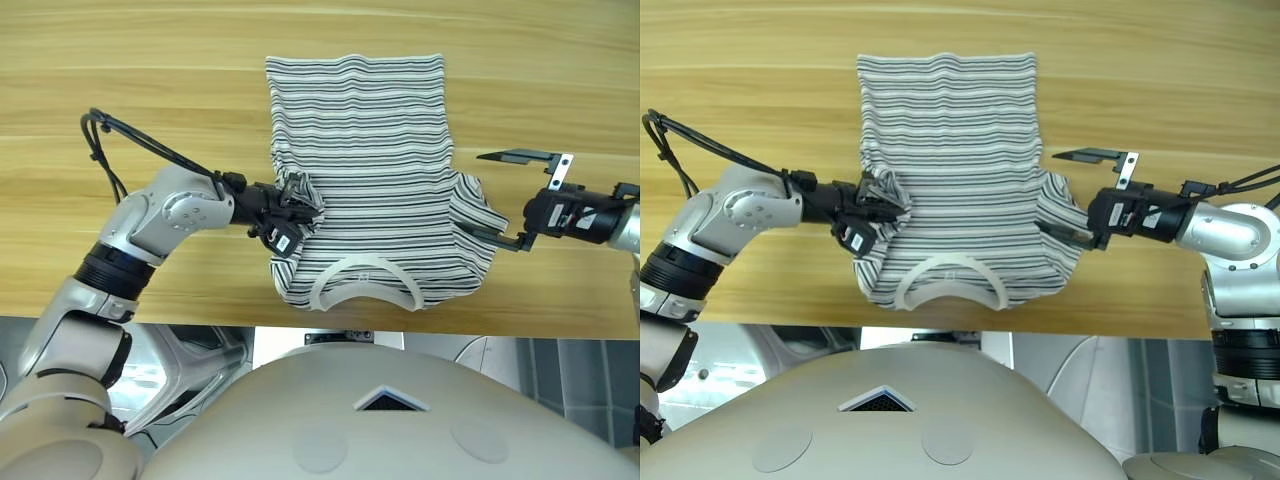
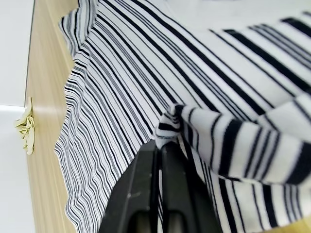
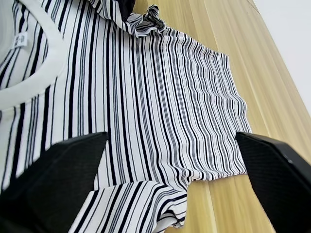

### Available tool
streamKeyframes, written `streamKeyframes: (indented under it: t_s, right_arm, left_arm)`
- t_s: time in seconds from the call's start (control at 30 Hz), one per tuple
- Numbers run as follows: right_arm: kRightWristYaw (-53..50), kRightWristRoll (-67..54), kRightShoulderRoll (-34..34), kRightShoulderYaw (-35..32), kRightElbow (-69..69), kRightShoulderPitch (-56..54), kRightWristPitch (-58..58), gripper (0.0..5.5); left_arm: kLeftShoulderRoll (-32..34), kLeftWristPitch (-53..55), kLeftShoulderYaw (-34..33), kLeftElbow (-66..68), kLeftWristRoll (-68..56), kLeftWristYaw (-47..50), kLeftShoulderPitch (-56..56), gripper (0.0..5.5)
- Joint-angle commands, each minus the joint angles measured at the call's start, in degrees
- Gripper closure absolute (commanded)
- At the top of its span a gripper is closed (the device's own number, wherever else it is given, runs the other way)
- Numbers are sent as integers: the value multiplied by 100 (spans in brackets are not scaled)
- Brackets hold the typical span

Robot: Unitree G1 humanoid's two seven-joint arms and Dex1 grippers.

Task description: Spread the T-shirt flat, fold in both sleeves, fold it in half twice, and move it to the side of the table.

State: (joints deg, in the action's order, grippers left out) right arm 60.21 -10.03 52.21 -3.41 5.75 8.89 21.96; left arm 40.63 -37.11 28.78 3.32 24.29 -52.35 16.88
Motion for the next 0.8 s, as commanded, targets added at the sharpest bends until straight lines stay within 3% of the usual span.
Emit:
streamKeyframes:
  t_s: [0.03,0.3,0.57,0.8]
  right_arm:
    - [-19,20,-57,46,-31,-93,47,63]
    - [-33,30,-88,91,-56,-145,62,63]
    - [-32,13,-124,80,-89,-165,85,63]
    - [-37,-25,-137,50,-149,-187,89,63]
  left_arm:
    - [-26,103,14,-113,-187,-110,101,496]
    - [-194,95,137,136,50,-17,157,358]
    - [-517,68,300,188,-607,-44,-40,235]
    - [114,545,-745,-924,-2603,-304,-233,133]
